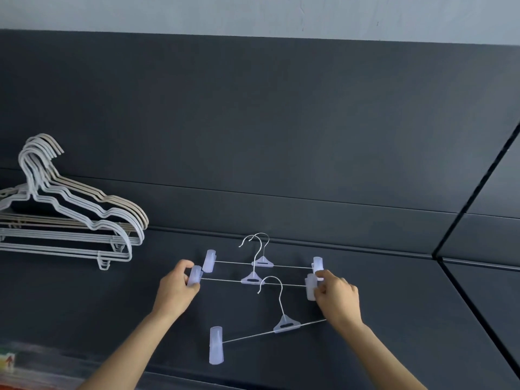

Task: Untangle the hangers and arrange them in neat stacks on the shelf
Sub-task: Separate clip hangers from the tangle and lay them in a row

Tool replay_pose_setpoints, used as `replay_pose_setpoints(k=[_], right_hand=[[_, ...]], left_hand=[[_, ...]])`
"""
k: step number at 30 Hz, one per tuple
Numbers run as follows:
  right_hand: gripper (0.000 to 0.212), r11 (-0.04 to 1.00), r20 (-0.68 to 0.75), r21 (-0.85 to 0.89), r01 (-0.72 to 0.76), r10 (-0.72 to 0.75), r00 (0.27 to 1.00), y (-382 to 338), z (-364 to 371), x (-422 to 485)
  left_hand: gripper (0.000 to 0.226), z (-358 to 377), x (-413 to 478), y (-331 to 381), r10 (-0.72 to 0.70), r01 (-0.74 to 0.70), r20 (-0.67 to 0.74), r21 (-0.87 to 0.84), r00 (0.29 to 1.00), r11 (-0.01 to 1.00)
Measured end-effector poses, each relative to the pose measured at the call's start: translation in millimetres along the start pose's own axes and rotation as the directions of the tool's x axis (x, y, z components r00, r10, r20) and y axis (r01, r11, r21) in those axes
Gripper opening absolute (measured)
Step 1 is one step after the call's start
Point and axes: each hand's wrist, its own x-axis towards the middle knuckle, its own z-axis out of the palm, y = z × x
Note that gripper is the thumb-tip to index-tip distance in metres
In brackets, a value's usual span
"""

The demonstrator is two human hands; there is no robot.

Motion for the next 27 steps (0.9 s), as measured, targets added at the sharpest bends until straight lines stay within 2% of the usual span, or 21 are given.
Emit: replay_pose_setpoints(k=[2, 6, 9, 11, 14, 15, 17, 19, 20, 22, 25, 27], right_hand=[[0.049, 0.999, 0.004, -0.032, 0.001, -0.001, 1.000, 0.1, 1.7, 5.0], [0.042, 0.997, 0.020, -0.070, -0.014, 0.015, 1.000, 0.5, 2.6, 11.7], [0.039, 0.999, -0.002, -0.032, -0.015, 0.015, 1.000, 0.2, 0.4, 9.5], [0.035, 1.000, -0.045, -0.001, -0.024, 0.024, 0.999, 3.5, -6.4, 3.1], [0.035, 0.997, -0.043, -0.016, -0.076, 0.076, 0.996, 15.0, -18.6, -12.5], [0.036, 0.995, -0.011, -0.017, -0.099, 0.098, 0.995, 18.3, -21.4, -18.9], [0.036, 0.992, 0.066, -0.007, -0.123, 0.123, 0.990, 20.9, -23.3, -31.5], [0.032, 0.993, 0.130, 0.035, -0.110, 0.105, 0.986, 18.1, -20.8, -41.5], [0.030, 0.993, 0.158, 0.056, -0.099, 0.089, 0.983, 15.3, -18.8, -44.9], [0.026, 0.992, 0.199, 0.091, -0.083, 0.064, 0.978, 8.9, -14.7, -45.5], [0.017, 0.982, 0.222, 0.159, -0.105, 0.068, 0.973, -0.7, -10.1, -38.5], [0.006, 0.975, 0.211, 0.189, -0.119, 0.079, 0.974, -5.5, -8.2, -34.1]], left_hand=[[0.020, 0.3, 2.9, 0.7, -0.001, 0.001, 0.008, 0.000, 1.000, 1.000], [0.021, 4.8, 9.8, 2.6, -0.014, 0.014, -0.003, -0.007, 1.000, 1.000], [0.033, 5.7, 13.1, 2.8, -0.064, 0.064, 0.011, 0.006, 0.998, 0.998], [0.045, 4.2, 11.5, 2.9, -0.079, 0.079, -0.004, 0.090, 0.997, 0.993], [0.037, 0.0, -7.5, 9.9, 0.040, -0.030, -0.065, 0.141, 0.997, 0.990], [0.032, -2.6, -16.4, 13.6, 0.070, -0.068, -0.015, 0.097, 0.997, 0.993], [0.032, -8.0, -33.0, 18.9, 0.073, -0.080, 0.243, 0.020, 0.967, 0.997], [0.040, -12.2, -43.8, 21.2, 0.015, -0.097, 0.528, 0.128, 0.849, 0.987], [0.042, -13.9, -46.4, 20.8, -0.015, -0.144, 0.607, 0.212, 0.794, 0.966], [0.038, -14.1, -46.1, 19.8, -0.033, -0.229, 0.645, 0.318, 0.764, 0.920], [0.024, -10.8, -33.9, 17.3, 0.020, -0.224, 0.551, 0.306, 0.835, 0.925], [0.023, -8.8, -25.4, 15.0, 0.065, -0.215, 0.468, 0.275, 0.882, 0.937]])
